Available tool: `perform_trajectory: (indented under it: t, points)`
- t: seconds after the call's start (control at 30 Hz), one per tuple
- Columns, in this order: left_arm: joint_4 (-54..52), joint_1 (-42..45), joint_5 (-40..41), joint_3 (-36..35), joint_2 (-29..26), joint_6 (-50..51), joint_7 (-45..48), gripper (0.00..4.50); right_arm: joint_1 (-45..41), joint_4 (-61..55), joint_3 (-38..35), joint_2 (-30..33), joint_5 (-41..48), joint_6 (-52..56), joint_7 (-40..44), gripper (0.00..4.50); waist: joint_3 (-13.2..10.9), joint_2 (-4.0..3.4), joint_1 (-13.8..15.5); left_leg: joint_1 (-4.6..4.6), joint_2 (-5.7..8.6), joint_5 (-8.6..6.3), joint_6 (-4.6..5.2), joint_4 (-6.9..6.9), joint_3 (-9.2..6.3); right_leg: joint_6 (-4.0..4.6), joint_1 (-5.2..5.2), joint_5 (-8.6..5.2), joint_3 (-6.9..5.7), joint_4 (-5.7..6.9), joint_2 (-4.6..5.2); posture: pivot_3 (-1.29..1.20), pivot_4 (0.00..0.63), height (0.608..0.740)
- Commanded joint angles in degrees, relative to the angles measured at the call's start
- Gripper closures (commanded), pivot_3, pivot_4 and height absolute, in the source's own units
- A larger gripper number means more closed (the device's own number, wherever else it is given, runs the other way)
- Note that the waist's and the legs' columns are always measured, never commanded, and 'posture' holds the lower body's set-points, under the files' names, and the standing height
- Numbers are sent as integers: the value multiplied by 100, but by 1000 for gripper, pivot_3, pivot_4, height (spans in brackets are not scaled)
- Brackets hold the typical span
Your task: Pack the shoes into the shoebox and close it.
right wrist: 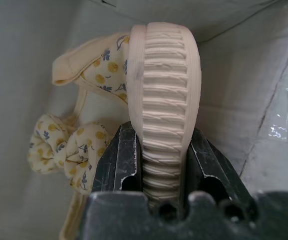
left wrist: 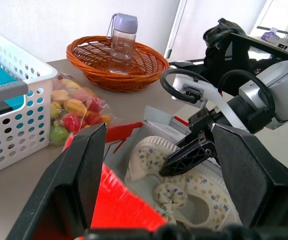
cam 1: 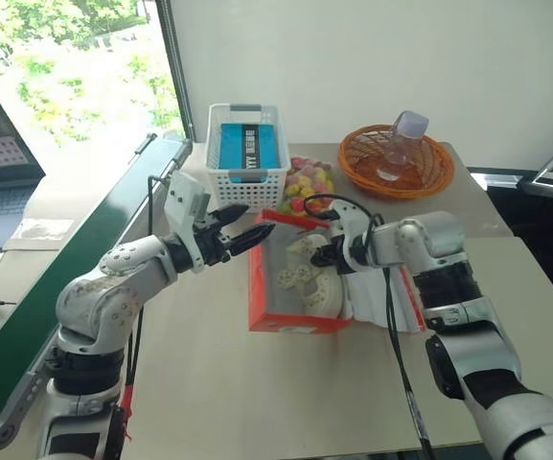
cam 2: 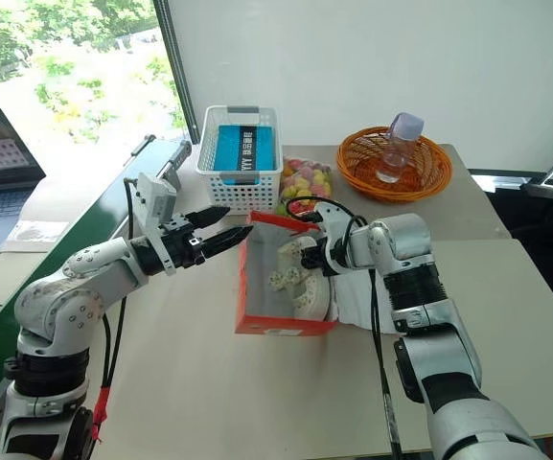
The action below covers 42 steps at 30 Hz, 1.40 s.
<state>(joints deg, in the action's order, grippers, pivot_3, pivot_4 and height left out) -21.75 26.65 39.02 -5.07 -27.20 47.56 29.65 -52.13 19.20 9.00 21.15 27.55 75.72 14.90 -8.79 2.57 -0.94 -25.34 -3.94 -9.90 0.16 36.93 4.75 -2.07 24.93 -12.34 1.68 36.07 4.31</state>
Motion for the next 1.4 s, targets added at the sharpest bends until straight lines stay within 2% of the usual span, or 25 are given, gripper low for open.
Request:
perform_trajectory:
  t: [0.03,0.07,0.13,0.27,0.37,0.43,0.63,0.77,0.9,1.03,1.07,1.1,1.17,1.27,1.4]
  points:
    - [-255,-11,-24,-76,-17,-156,-39,920,130,81,150,-58,-273,-107,151,3863,1,1,-1,3,0,0,0,0,0,0,-3,0,0,-1,0,0,150,740]
    - [-267,-23,-29,-61,-13,-158,-45,920,119,-16,238,-45,-301,-111,249,3863,2,2,0,3,0,0,0,0,0,0,-3,0,0,-1,0,0,150,740]
    - [-275,-42,-66,-9,-20,-168,-23,920,127,-333,567,73,-406,-264,548,2902,2,2,-1,4,0,0,0,0,0,0,-3,0,0,0,0,0,150,740]
    - [-176,11,-130,45,-17,-213,20,920,136,-819,848,197,-560,-354,814,1684,1,2,5,0,0,0,0,-3,1,1,3,-1,0,-1,1,0,150,740]
    - [-120,60,-139,58,-28,-234,45,920,134,-1421,1406,542,-863,-616,1078,572,1,1,20,-11,1,0,0,-1,1,0,11,-1,0,0,2,0,150,740]
    - [-102,70,-146,73,-53,-246,79,920,100,-1799,1568,682,-913,-538,1175,18,0,1,28,-14,2,0,0,-1,2,0,12,-1,0,-1,4,0,150,740]
    - [-39,94,-171,79,-120,-236,164,920,-105,-2341,1690,1039,-1207,-518,1295,18,0,1,14,-13,0,0,-1,-1,2,1,15,-1,0,0,2,0,150,740]
    - [-9,89,-212,52,-189,-204,184,920,-237,-2651,1496,1143,-1186,-444,1416,18,0,1,13,-15,1,0,-1,-1,3,1,17,-1,0,-1,3,0,150,740]
    - [-15,-14,-236,-52,-304,-15,18,920,42,-3036,805,984,-1185,-1416,1288,18,0,1,11,-15,0,0,-1,-2,3,2,20,-2,0,0,2,0,150,740]
    - [-89,-261,-320,-189,-553,59,-44,920,567,-3390,458,1123,-1076,-2310,1730,18,0,1,16,-15,0,0,-1,-2,3,1,18,-2,0,-2,3,0,150,740]
    - [-108,-348,-326,-296,-595,103,-112,920,750,-3490,159,1071,-678,-2202,2007,18,0,1,16,-15,0,0,-1,-2,4,1,18,-2,0,-2,3,0,150,740]
    - [-128,-446,-340,-389,-655,122,-158,435,916,-3585,-131,1000,-344,-2155,2200,0,0,2,18,-15,0,-1,0,-2,4,0,16,-3,-1,-5,3,0,150,740]
    - [-170,-609,-405,-490,-788,129,-194,10,1134,-3711,-551,843,116,-2246,2452,0,-1,3,19,-15,-1,-1,0,-3,4,1,16,-3,-1,-3,3,0,150,740]
    - [-141,-953,-700,-667,-982,-23,-350,10,1391,-3774,-840,857,730,-2394,3118,0,-2,2,10,-13,-1,0,-1,-1,3,1,16,-2,-1,0,3,0,150,740]
    - [-12,-1267,-942,-1039,-909,-298,-596,10,1438,-3603,-897,663,736,-2713,3067,0,-2,2,3,-2,-4,-1,-1,-3,5,7,11,-5,0,-1,2,0,150,740]
